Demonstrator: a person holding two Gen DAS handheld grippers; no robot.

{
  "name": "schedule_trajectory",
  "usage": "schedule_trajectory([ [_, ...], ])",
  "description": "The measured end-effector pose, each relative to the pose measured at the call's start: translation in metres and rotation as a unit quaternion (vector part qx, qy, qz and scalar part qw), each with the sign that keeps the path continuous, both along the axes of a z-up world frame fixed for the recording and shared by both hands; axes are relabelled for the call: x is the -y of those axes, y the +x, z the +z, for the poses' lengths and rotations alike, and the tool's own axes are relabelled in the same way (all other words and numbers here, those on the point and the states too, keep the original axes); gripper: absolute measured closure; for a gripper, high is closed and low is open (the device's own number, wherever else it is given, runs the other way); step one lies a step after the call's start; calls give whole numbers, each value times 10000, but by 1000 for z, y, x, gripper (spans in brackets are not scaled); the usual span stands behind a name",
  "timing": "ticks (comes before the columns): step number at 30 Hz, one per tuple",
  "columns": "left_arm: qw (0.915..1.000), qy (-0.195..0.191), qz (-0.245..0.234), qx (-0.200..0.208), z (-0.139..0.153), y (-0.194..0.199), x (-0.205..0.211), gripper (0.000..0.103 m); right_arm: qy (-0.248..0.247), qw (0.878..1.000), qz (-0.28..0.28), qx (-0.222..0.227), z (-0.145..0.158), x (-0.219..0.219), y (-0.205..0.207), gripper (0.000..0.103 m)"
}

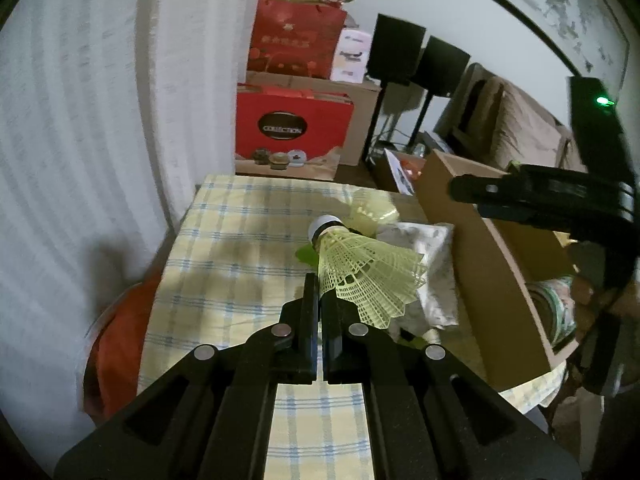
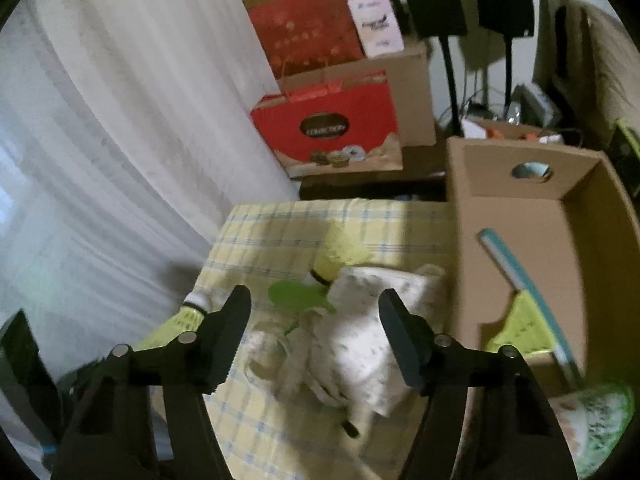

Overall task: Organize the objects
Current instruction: 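Grasp a yellow shuttlecock by its cork with the left gripper and lift it, then grasp a second yellow shuttlecock with the right gripper while the left gripper holds its shuttlecock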

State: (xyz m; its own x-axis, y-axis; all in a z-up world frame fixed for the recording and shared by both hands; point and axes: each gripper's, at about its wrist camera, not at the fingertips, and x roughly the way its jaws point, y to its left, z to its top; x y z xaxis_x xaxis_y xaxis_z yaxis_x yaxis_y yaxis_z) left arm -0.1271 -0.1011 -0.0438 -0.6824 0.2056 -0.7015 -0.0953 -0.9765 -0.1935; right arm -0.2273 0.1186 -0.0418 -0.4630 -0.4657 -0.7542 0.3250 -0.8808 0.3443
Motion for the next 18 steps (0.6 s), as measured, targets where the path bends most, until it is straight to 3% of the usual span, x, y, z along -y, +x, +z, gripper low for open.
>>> schedule_trajectory([
  [10,9999,84,106,67,-11,-11,19,102,-119,9972,-266,682,-47,30,-50,47],
  [18,9996,210,175,62,-17,-17,30,102,471,9930,-395,1008,-77,49,-81,49],
])
